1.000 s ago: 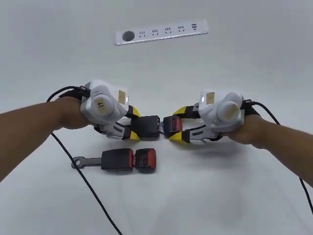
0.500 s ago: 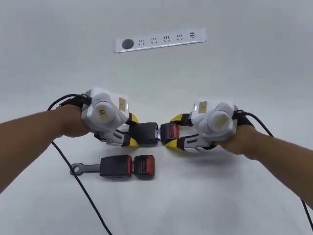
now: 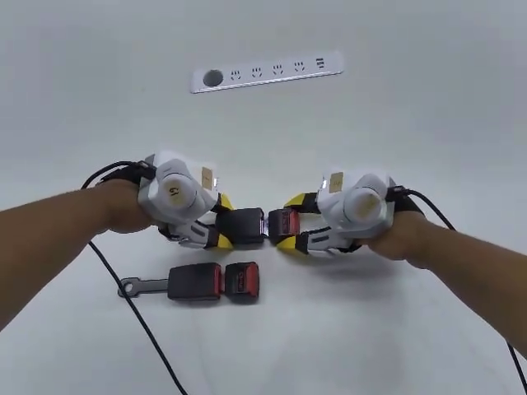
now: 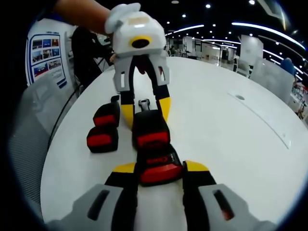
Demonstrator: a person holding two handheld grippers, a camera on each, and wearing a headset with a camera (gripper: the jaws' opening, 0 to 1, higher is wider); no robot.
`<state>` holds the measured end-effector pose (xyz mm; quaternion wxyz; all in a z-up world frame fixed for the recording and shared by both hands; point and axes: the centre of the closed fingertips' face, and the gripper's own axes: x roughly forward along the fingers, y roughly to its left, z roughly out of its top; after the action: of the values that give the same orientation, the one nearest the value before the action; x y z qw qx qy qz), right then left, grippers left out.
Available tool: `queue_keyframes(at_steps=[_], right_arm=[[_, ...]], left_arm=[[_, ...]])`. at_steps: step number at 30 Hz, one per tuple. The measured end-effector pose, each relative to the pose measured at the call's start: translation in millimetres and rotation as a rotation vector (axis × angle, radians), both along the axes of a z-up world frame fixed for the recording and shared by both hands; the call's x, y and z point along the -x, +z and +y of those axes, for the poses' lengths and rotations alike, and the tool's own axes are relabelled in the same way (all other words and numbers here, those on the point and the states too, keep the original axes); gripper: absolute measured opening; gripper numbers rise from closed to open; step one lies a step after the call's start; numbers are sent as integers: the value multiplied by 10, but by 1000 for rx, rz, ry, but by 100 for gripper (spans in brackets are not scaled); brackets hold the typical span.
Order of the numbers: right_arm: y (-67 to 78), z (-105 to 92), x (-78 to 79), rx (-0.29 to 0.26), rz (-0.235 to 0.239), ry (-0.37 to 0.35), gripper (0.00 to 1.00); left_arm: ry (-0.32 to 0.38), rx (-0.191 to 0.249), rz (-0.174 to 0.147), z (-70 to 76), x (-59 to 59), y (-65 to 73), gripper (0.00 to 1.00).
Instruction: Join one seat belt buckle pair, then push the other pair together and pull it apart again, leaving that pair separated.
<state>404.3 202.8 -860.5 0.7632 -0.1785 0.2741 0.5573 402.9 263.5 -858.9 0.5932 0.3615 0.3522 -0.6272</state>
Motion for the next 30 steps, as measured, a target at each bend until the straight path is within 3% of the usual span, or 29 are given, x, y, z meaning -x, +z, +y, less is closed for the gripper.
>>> queue_keyframes(at_steps=[22, 30], right_arm=[[-1, -16, 2, 9, -12, 15, 36], [8, -134, 20, 15, -15, 9, 36]], left_arm=[[0, -1, -4, -21, 17, 21, 33], [7, 3, -7, -13, 9, 20, 33]])
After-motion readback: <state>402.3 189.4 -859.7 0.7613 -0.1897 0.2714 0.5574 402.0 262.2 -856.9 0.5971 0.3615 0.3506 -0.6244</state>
